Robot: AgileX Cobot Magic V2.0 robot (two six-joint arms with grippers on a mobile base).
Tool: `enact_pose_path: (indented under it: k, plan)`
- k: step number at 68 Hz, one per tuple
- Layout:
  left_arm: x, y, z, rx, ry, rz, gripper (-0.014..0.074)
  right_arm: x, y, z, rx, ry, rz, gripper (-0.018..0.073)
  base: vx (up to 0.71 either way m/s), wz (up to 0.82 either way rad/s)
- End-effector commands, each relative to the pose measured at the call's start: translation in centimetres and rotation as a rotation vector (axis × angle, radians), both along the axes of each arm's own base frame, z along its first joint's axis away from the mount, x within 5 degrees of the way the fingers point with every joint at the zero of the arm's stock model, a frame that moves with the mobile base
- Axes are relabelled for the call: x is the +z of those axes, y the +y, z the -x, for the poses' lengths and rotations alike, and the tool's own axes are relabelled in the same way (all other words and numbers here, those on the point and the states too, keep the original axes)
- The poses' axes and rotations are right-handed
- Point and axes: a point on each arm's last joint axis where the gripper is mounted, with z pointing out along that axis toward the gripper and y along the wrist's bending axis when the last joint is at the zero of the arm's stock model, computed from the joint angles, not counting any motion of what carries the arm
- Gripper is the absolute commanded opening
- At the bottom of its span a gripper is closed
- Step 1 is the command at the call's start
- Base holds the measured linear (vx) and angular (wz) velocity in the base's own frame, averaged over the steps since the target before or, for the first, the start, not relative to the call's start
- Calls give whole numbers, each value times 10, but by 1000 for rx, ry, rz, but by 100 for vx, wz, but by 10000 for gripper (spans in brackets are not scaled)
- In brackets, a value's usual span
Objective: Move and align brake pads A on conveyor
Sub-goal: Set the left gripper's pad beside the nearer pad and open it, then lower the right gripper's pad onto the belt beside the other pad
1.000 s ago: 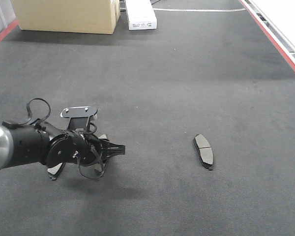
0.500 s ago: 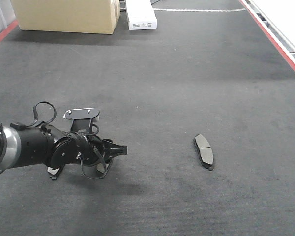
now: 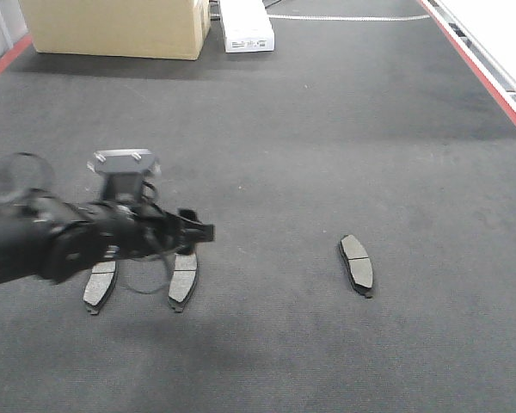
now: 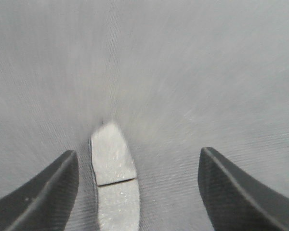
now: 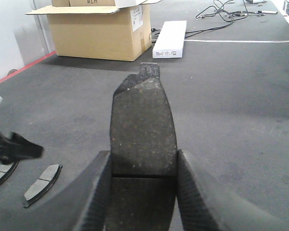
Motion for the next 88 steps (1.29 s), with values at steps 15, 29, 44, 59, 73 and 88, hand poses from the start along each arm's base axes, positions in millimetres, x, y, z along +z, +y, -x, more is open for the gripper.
enact_pose_path:
  k: [15,29,44,59,73,88]
  plan:
    - [71,37,72,-37,-253,61,523,18,0,0,-4,-122,-28,60,0,0]
    - [87,67,124,-11,-301,64,486,18,0,0,-4,-122,-28,60,0,0]
    - [95,92,168,18,-364,87,279,18,0,0,-4,-122,-28,60,0,0]
    - [98,103,188,37,-388,96,18,18,0,0,-4,-122,-28,60,0,0]
    - [96,104,189,38,-385,94,-8,18,0,0,-4,-122,-28,60,0,0]
    - [96,104,189,38,-385,94,-7,18,0,0,-4,-122,-28,60,0,0]
